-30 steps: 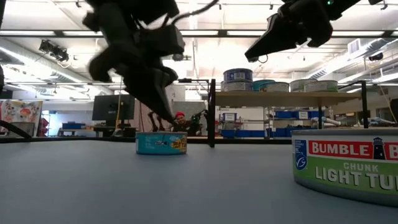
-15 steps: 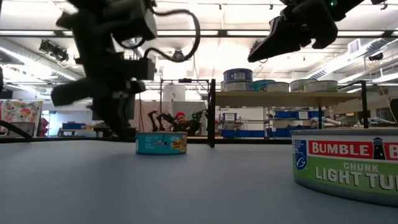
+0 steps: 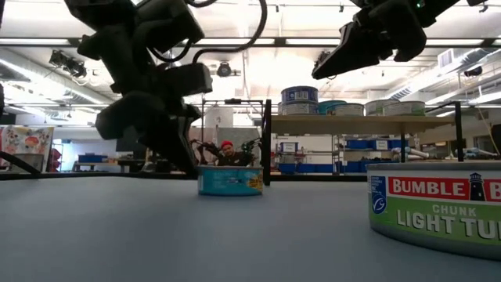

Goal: Stack canned seafood by type on shelf
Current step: Stack the light blue tuna can on top of the light blue tuna can on the shelf

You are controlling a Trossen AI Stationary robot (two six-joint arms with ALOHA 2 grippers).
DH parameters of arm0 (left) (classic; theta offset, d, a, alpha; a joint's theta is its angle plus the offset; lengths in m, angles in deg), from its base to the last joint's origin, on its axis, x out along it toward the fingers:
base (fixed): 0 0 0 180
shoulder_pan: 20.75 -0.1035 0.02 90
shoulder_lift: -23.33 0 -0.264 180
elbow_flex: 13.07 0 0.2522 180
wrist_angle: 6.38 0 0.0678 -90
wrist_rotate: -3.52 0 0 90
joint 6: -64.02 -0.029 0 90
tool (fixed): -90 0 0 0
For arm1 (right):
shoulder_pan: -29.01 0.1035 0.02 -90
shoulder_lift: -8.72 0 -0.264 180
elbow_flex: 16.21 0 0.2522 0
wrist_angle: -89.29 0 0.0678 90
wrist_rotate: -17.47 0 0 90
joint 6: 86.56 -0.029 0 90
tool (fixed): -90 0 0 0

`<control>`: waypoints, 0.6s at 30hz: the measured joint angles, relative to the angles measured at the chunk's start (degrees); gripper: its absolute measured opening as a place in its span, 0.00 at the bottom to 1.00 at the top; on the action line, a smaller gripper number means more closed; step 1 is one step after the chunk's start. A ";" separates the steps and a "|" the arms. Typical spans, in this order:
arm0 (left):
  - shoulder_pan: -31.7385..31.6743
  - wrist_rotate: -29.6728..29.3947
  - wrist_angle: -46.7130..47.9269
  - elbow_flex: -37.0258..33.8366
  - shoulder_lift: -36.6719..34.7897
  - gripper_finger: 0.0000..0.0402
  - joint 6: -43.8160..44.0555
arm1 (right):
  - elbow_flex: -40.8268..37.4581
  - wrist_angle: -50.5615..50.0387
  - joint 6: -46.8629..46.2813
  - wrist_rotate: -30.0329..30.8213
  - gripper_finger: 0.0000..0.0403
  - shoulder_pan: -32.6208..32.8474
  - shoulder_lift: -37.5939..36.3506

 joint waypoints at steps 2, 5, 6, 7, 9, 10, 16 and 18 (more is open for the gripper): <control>0.00 0.90 -1.06 0.00 -0.03 0.00 -0.02 | 0.00 -0.04 -1.43 -0.87 0.01 0.00 0.00; 0.25 1.35 -2.12 0.00 -0.01 0.00 0.16 | 0.00 -0.15 -3.71 -5.31 0.01 0.00 0.02; 0.37 1.33 -2.61 0.00 -0.01 0.00 0.18 | 0.00 -0.15 -4.53 -7.07 0.01 0.00 0.04; 0.50 1.33 -2.86 0.02 -0.01 0.00 0.20 | 0.00 -0.06 -5.34 -8.53 0.01 0.00 0.13; 0.80 1.93 -4.15 0.00 -0.01 0.00 0.44 | 0.00 0.40 -7.16 -10.79 0.01 0.02 0.70; 0.87 2.87 -5.57 -0.01 -0.01 0.00 0.46 | 0.00 0.76 -7.85 -11.68 0.01 0.02 1.18; 1.18 6.14 -18.17 -3.88 -0.03 0.00 -1.28 | 0.00 7.41 -7.22 -15.07 0.01 0.46 6.80; 0.53 6.75 -21.97 -5.98 -0.03 0.00 -1.26 | 0.00 8.93 -6.44 -15.34 0.01 0.73 8.82</control>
